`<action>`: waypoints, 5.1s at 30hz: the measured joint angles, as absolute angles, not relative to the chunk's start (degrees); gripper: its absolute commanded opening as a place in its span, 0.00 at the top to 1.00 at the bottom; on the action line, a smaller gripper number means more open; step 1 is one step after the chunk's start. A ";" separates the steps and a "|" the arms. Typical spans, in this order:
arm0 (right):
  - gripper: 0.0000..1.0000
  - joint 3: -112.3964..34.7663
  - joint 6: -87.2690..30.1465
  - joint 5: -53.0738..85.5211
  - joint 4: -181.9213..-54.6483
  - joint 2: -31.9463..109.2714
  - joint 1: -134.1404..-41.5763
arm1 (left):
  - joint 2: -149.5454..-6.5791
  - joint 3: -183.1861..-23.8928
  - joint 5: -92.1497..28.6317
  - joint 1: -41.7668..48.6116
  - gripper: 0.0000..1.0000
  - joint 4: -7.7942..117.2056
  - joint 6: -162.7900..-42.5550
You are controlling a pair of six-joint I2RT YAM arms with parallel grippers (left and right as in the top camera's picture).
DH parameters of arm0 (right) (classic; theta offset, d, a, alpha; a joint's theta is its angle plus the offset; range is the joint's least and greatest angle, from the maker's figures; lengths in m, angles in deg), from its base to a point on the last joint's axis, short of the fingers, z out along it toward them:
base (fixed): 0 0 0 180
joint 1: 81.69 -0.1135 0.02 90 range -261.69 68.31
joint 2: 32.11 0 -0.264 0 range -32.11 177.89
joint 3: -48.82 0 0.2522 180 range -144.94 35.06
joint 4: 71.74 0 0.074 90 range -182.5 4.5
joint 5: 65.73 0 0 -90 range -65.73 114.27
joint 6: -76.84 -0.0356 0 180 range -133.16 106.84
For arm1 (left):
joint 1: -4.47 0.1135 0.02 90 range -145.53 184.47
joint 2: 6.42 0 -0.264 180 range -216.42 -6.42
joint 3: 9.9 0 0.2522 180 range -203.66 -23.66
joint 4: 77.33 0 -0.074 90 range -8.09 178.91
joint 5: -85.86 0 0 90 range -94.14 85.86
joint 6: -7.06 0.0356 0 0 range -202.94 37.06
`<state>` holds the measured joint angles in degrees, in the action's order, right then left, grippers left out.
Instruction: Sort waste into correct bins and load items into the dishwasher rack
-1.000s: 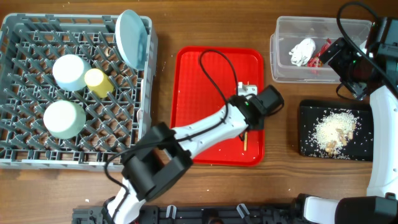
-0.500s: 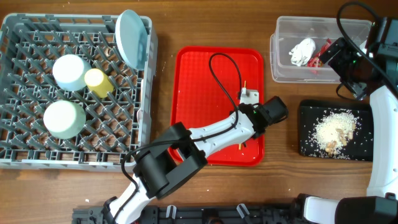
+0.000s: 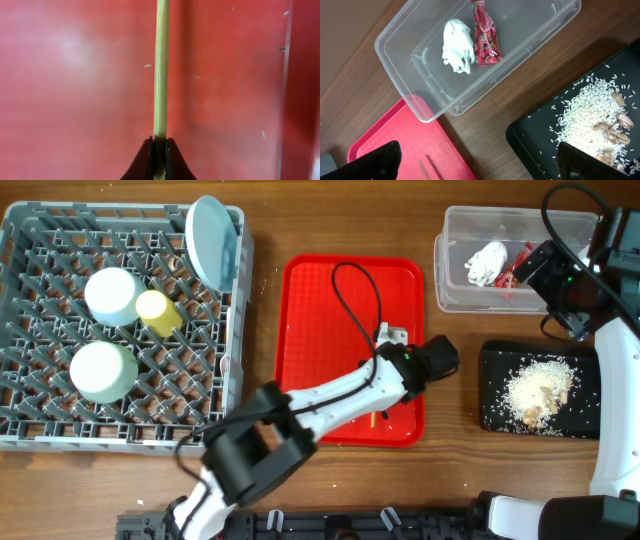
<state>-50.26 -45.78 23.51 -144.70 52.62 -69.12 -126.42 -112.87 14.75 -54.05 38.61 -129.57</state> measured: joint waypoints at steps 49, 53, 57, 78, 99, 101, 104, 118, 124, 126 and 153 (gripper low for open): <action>0.00 -50.26 -45.78 23.51 -144.70 52.62 -69.12 | -95.36 -100.04 -14.47 5.25 0.59 21.76 -85.18; 0.01 -50.26 -45.78 23.51 -144.70 52.62 -69.12 | -87.06 -99.56 -16.18 5.25 0.91 24.66 -86.44; 0.00 -50.26 -45.78 23.51 -144.70 52.62 -69.12 | -81.72 -99.63 -16.42 5.25 0.96 29.52 -88.54; 0.00 -50.26 -45.78 23.51 -144.72 52.62 -69.12 | -84.78 -97.09 -20.68 5.25 0.00 28.47 -97.79; 0.00 -50.26 -45.78 23.51 -144.72 52.62 -69.12 | -37.44 -97.05 -22.08 4.20 0.00 4.21 -98.36; 0.00 -50.26 -45.78 23.51 -144.70 52.62 -69.12 | -36.48 -97.09 -22.08 4.20 0.00 0.73 -98.36; 0.00 -50.26 -45.78 23.51 -144.68 52.62 -69.12 | -35.74 -97.05 -22.08 4.20 0.00 -4.32 -98.36; 0.00 -50.26 -45.78 23.51 -144.68 52.62 -69.12 | -35.71 -97.05 -22.08 4.20 0.00 -6.26 -98.36; 0.00 -50.26 -45.78 23.51 -144.70 52.62 -69.12 | -35.71 -97.05 -22.08 4.20 0.00 -6.26 -98.36; 0.00 -50.26 -45.78 23.51 -144.70 52.62 -69.12 | -35.71 -97.05 -22.08 4.20 0.00 -6.29 -98.36; 0.00 -50.26 -45.78 23.51 -144.70 52.62 -69.12 | -34.51 -97.05 -18.56 0.33 0.00 -7.58 -98.38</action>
<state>-50.26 -45.78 23.51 -144.70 52.62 -69.12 -34.51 -97.05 -18.56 0.33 -7.58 -98.38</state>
